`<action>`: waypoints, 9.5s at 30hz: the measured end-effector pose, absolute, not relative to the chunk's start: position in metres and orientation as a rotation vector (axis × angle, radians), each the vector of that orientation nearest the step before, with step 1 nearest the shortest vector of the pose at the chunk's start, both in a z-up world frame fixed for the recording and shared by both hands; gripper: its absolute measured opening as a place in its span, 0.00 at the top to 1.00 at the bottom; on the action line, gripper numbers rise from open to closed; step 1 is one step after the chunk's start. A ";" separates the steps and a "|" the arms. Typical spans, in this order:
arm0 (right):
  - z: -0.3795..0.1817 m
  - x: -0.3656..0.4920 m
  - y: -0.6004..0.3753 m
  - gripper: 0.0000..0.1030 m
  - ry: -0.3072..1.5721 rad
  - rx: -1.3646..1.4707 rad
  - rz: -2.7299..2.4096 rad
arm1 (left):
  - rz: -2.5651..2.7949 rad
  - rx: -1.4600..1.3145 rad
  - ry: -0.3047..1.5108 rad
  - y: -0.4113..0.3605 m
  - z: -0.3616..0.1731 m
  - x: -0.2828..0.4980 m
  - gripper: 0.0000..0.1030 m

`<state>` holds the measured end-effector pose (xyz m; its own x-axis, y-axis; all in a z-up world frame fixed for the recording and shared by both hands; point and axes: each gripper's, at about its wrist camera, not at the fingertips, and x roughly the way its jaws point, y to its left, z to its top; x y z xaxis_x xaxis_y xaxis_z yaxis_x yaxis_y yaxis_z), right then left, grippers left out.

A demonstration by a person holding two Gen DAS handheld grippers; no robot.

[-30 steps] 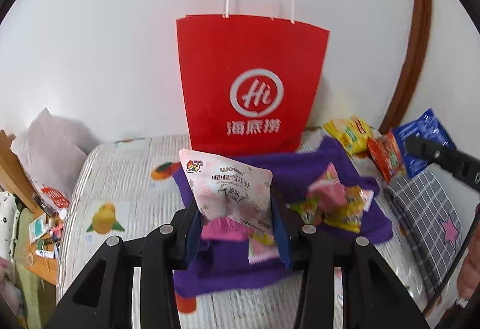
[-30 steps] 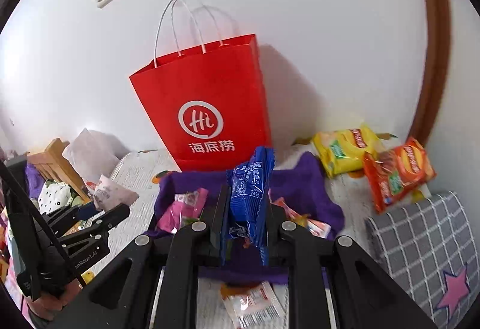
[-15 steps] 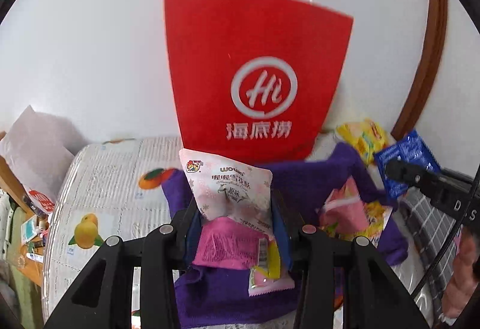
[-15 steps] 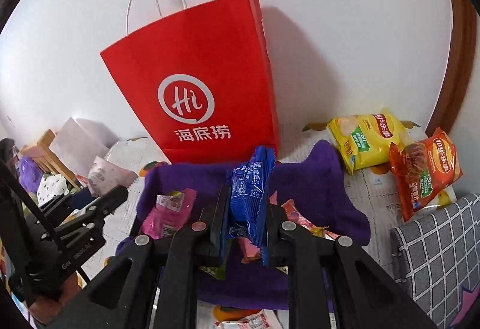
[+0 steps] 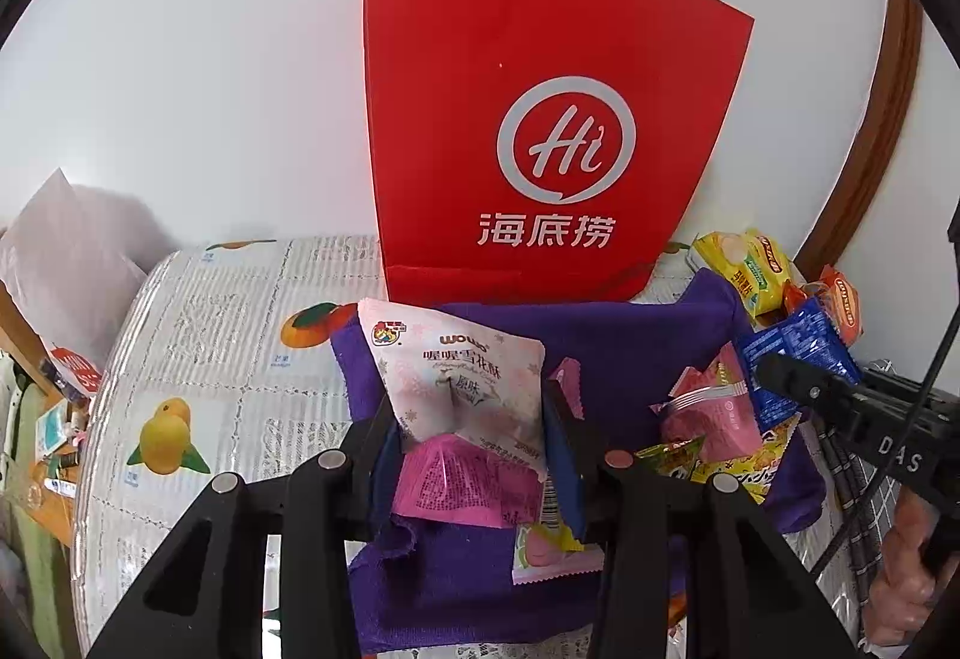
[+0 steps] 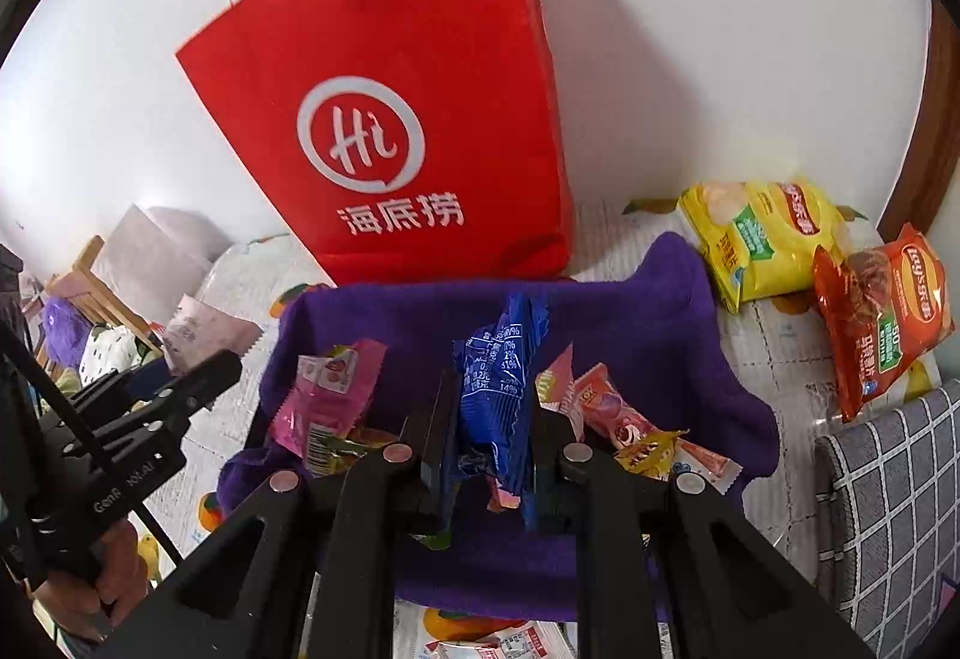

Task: Organize snacks
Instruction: 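Open the right tool to drop the blue packet onto the towel, then lower the white-pink packet onto the towel and open the left tool, then move both tools back to the packets on the bed beside the towel, then grasp the white packet with the right tool while the left tool grasps the red packet, then lift both packets and carry them over the purple towel, then lower the red packet with the left tool while the right tool lowers the white packet, opening both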

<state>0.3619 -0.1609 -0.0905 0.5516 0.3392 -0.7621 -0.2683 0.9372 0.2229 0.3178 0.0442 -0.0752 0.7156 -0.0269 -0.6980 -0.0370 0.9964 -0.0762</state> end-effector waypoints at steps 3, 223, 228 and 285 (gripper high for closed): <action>-0.097 0.365 -0.159 0.84 0.935 0.067 0.344 | -0.006 -0.096 0.786 0.043 -0.078 0.320 0.61; -0.118 0.121 -0.225 0.42 0.898 0.032 0.242 | -0.225 0.114 0.912 -0.018 -0.151 0.133 0.61; -0.096 0.136 -0.220 0.42 0.870 0.039 0.249 | -0.205 0.097 0.882 -0.008 -0.127 0.147 0.61; -0.084 0.379 -0.144 0.42 0.918 0.061 0.335 | 0.031 -0.086 0.822 0.066 -0.088 0.325 0.61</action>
<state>0.3787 -0.1443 -0.0839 0.5591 0.3098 -0.7691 -0.2584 0.9465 0.1934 0.3253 0.0661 -0.0884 0.6808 -0.0057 -0.7324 -0.0612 0.9960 -0.0646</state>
